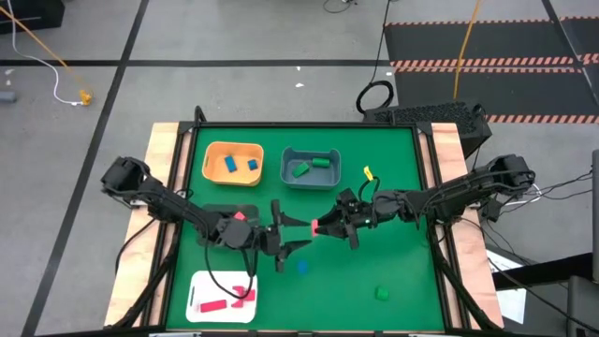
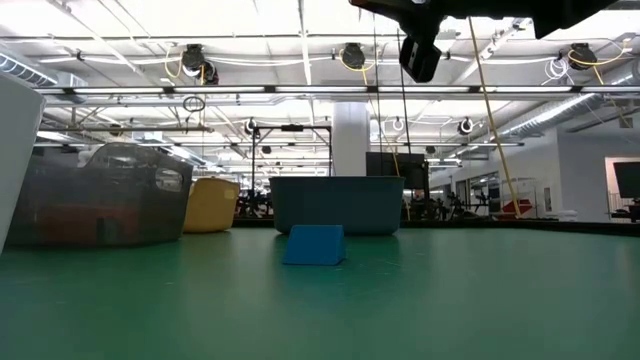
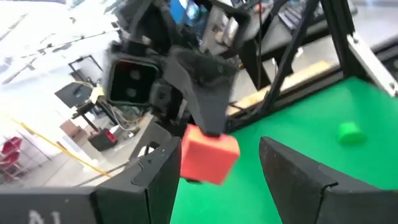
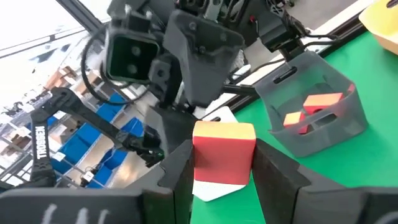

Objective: Sort & place blocks by color
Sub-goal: Put the orange square block into the black bin

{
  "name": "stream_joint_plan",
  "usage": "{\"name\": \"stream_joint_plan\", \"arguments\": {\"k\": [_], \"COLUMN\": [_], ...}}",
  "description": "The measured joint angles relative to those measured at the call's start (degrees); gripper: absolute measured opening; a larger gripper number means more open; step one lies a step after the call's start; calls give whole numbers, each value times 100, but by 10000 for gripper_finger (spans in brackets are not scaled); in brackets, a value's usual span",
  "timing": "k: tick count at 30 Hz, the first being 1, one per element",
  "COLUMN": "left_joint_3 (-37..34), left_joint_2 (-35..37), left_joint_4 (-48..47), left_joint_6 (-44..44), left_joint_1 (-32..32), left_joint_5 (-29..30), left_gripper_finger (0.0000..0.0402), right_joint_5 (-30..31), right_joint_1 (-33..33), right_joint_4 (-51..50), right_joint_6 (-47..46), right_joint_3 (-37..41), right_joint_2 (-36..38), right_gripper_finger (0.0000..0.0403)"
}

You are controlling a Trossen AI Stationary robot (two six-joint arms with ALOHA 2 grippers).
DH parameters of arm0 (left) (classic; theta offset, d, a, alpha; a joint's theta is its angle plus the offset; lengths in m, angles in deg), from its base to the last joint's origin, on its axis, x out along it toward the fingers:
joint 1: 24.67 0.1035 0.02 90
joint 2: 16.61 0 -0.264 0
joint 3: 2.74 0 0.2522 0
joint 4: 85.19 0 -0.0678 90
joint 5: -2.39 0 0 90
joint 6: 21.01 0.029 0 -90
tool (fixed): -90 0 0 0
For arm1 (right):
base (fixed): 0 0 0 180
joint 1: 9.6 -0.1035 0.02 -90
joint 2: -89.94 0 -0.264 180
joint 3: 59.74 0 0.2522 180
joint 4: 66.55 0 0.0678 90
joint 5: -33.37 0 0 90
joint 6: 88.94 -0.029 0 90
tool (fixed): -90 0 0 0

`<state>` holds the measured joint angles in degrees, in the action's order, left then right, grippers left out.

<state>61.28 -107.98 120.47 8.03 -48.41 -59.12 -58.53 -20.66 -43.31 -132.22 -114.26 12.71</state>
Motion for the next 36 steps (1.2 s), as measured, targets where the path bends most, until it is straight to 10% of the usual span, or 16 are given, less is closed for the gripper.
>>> {"name": "stream_joint_plan", "arguments": {"k": [29, 36], "left_joint_3": [0, 0], "left_joint_2": [-255, -253], "left_joint_4": [528, 519], "left_joint_6": [102, 221], "left_joint_1": [498, 493], "left_joint_5": [-483, -505], "left_gripper_finger": [216, 147], "right_joint_5": [-111, -143], "right_joint_1": [19, 42], "right_joint_4": [312, 307], "right_joint_6": [-59, -126], "right_joint_3": [2, 2], "right_joint_2": [-4, -4], "right_gripper_finger": [125, 125]}}
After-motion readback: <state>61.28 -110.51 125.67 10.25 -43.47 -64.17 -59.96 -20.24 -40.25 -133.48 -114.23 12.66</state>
